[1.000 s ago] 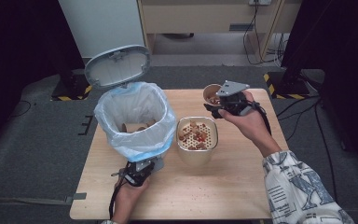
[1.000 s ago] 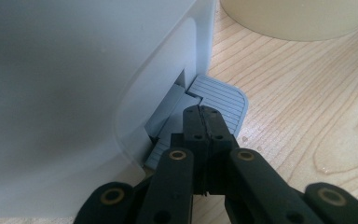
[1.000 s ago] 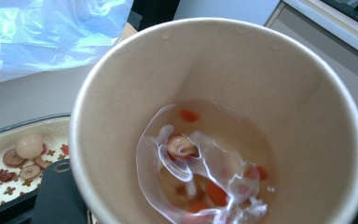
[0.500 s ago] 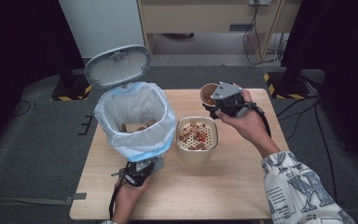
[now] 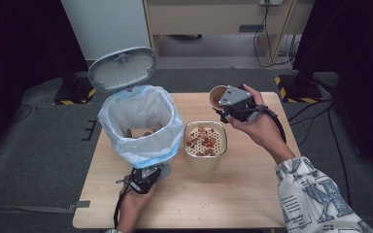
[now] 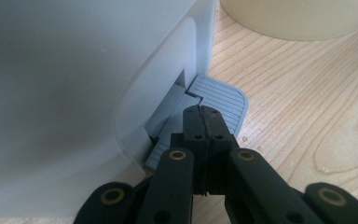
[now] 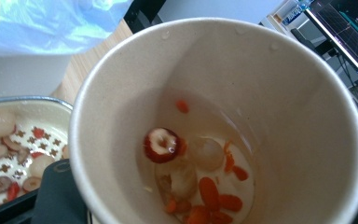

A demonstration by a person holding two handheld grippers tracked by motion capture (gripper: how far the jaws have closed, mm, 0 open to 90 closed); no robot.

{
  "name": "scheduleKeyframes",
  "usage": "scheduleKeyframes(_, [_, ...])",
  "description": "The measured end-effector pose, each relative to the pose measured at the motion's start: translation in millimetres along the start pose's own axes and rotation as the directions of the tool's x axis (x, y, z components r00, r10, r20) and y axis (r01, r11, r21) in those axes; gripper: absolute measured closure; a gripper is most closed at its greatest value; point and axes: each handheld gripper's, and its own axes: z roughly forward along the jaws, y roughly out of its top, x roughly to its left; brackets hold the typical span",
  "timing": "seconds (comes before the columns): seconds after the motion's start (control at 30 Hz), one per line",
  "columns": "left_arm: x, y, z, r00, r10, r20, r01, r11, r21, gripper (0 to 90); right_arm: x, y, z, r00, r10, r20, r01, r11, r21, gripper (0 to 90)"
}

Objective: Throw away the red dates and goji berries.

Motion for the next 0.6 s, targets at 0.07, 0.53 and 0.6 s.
scheduleKeyframes(0.07, [0.1,0.0,0.0,1.0000,0.002,0.002,-0.002,1.0000,0.001,89.2,0.8,0.1,0.1,1.0000,-0.006,0.001,0.006,1.000,0.003,30.4])
scheduleKeyframes(0.53, [0.1,0.2,0.5,1.0000,0.003,0.006,-0.003,1.0000,-0.002,89.2,4.9,-5.3,3.9,0.9967,-0.081,0.011,0.080,0.996,0.038,30.4])
scheduleKeyframes(0.6, [0.0,0.2,0.5,1.0000,0.002,0.006,-0.002,1.0000,-0.003,89.2,4.6,-5.7,3.8,0.9966,-0.081,0.012,0.080,0.996,0.042,30.3])
